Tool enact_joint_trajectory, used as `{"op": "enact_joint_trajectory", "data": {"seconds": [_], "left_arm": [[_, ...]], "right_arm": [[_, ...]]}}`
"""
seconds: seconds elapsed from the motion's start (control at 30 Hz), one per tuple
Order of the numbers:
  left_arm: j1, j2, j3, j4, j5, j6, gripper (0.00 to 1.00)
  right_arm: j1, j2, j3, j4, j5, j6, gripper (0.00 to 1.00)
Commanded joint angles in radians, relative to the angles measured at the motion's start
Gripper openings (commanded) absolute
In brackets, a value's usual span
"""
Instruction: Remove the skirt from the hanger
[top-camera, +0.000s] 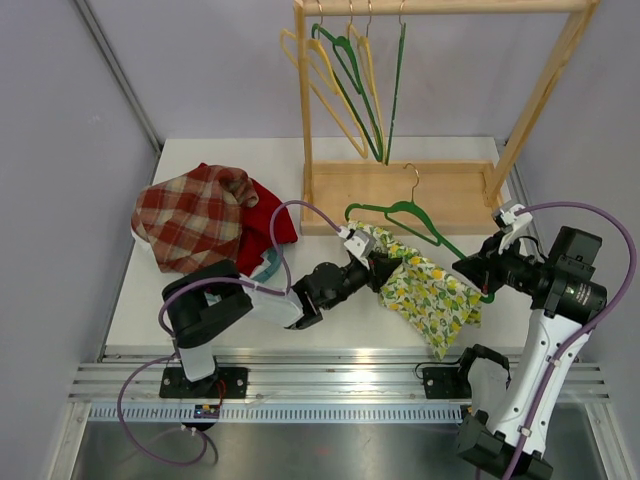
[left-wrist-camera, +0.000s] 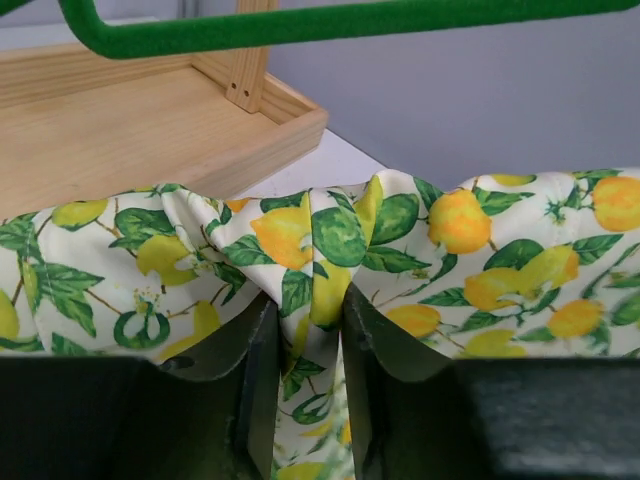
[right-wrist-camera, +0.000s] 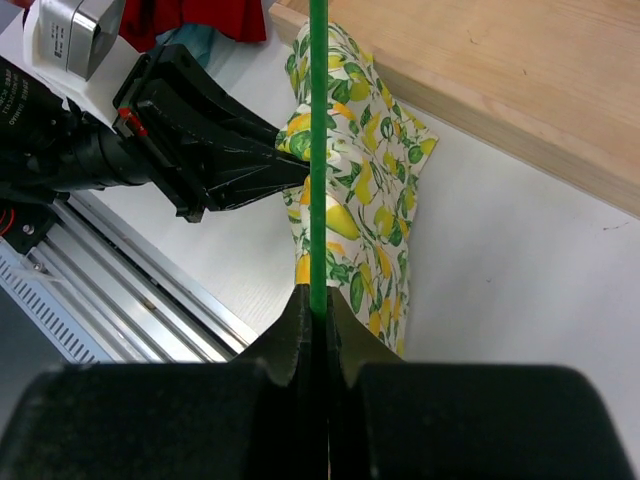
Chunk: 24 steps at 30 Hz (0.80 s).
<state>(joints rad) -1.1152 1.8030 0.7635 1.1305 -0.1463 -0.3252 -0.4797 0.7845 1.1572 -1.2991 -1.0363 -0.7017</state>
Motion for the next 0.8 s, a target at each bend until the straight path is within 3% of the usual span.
{"op": "enact_joint_trajectory", "data": {"seconds": [0.0, 0.03, 0.27, 0.5, 0.67, 0.77], "left_arm": [[-0.006, 0.001, 0.014, 0.132, -0.012, 0.009, 0.12], [-0.006, -0.008, 0.007, 0.130, -0.007, 0.008, 0.01], [-0.005, -0.204, -0.033, -0.006, 0.094, 0.044, 0.00], [-0.005, -0.539, 0.045, -0.462, 0.261, 0.106, 0.00], [-0.003, -0.747, 0.065, -0.748, 0.242, 0.208, 0.00], [-0.003, -0.826, 0.063, -0.840, 0.191, 0.262, 0.00]], "right_arm": [[0.000, -0.016, 0.029, 0.070, -0.024, 0.060, 0.00], [0.000, -0.019, 0.024, 0.087, -0.010, 0.079, 0.00], [0.000, -0.039, -0.034, 0.219, 0.140, 0.182, 0.00], [0.000, -0.044, -0.119, 0.409, 0.334, 0.252, 0.00], [0.000, -0.039, -0.134, 0.481, 0.372, 0.298, 0.00], [0.000, -0.034, -0.131, 0.500, 0.377, 0.307, 0.00]]}}
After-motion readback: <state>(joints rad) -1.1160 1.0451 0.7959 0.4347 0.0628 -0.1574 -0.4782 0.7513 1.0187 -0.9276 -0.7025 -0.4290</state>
